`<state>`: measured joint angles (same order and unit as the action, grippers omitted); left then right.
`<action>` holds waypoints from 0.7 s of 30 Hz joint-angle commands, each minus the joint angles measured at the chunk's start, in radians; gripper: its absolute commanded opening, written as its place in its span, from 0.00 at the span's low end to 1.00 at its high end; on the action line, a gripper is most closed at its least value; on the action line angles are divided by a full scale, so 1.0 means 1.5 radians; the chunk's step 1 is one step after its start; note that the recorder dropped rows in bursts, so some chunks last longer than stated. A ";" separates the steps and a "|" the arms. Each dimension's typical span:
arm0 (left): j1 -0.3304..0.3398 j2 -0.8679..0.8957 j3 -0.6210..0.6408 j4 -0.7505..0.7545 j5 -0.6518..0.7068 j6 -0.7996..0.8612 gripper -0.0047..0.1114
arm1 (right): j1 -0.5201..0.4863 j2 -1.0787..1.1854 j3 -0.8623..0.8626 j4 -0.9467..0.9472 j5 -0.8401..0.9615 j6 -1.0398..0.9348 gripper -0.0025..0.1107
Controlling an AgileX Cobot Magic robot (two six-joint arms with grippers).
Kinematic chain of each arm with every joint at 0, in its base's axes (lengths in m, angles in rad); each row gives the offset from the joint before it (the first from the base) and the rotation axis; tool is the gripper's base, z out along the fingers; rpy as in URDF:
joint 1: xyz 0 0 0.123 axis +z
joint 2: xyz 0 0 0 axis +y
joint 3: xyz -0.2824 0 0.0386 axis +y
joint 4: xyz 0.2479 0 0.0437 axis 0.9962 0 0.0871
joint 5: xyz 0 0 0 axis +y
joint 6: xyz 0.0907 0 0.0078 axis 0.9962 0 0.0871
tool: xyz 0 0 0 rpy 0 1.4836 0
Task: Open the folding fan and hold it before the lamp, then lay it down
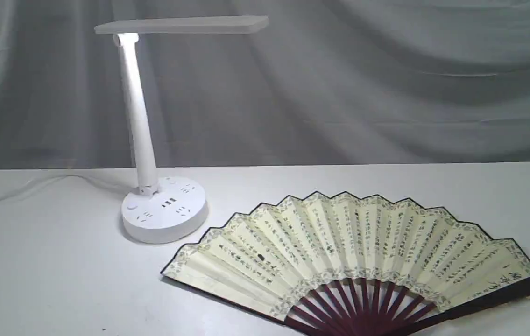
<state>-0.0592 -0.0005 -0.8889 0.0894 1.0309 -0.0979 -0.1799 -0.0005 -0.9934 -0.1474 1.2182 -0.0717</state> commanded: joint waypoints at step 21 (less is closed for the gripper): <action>0.000 0.000 0.456 0.003 -0.559 -0.022 0.04 | 0.004 0.000 0.457 0.093 -0.551 0.003 0.02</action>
<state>-0.0592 0.0052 -0.2468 0.0894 0.3024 -0.1210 -0.1799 0.0031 -0.3530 -0.0186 0.4687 -0.0674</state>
